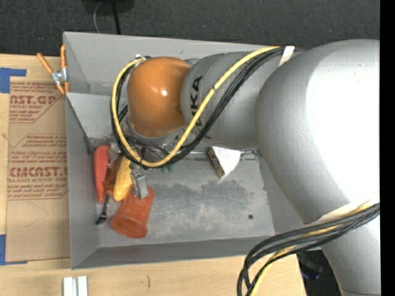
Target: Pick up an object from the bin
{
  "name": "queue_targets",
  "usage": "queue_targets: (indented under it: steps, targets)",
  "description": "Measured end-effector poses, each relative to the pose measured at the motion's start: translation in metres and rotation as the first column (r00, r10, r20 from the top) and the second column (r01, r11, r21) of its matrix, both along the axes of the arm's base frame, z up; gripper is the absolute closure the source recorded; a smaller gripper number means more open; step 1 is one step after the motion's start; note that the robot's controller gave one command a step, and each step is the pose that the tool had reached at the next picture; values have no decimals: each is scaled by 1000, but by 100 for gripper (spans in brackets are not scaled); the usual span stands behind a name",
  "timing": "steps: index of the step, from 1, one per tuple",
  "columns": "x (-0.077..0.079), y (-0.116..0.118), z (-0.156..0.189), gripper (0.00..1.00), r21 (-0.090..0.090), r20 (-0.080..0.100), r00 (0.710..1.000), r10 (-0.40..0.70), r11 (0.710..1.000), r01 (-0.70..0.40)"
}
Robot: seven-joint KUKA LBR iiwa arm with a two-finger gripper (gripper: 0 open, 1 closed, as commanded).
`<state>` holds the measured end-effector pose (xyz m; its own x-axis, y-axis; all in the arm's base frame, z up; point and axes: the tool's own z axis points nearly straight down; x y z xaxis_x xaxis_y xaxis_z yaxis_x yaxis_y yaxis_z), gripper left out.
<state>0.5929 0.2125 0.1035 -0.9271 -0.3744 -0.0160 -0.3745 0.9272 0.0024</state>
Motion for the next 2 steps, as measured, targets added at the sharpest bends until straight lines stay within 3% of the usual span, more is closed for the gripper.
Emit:
queue_targets:
  steps: [1, 2]
  targets:
    - [5, 5, -20, 0, -3, 18, 955, 296, 955, -296]
    - [-1, 3, -32, 100, -6, 8, 892, 453, 892, -453]
